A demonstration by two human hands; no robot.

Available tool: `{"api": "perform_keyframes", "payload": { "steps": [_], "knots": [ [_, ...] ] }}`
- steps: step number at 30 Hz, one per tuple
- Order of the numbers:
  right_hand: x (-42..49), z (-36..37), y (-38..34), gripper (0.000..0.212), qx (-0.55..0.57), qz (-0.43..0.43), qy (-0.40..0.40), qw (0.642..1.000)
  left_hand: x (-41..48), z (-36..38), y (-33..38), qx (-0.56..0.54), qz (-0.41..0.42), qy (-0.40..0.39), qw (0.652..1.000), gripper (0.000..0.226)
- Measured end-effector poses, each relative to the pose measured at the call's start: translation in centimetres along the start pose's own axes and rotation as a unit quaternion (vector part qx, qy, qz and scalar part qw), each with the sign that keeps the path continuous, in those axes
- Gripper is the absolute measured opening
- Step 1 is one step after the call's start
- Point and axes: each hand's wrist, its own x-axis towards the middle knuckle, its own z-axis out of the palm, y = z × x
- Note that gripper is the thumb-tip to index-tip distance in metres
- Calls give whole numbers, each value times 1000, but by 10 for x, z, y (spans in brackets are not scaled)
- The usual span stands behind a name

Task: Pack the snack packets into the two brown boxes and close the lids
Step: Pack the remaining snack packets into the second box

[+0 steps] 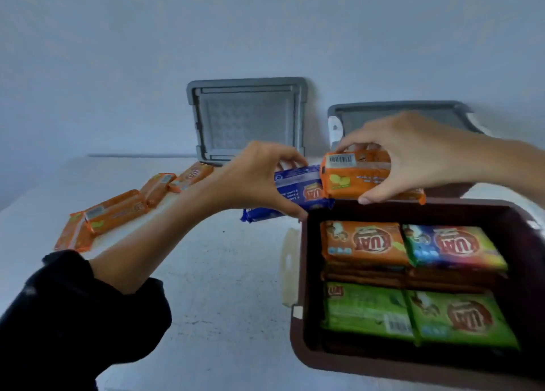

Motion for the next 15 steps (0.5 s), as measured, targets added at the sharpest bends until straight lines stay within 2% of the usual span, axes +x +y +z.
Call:
{"api": "perform_keyframes", "payload": {
  "steps": [7,11,15],
  "knots": [
    [-98,32,29,76,24,75,-81,994,11,54,65,36,105,-90,990,72],
    [-125,54,33,82,3,87,-145,986,9,89,87,91,134,-148,976,75],
    [-135,74,33,85,-24,82,-192,978,7,110,96,154,148,-166,963,77]
  ]
}}
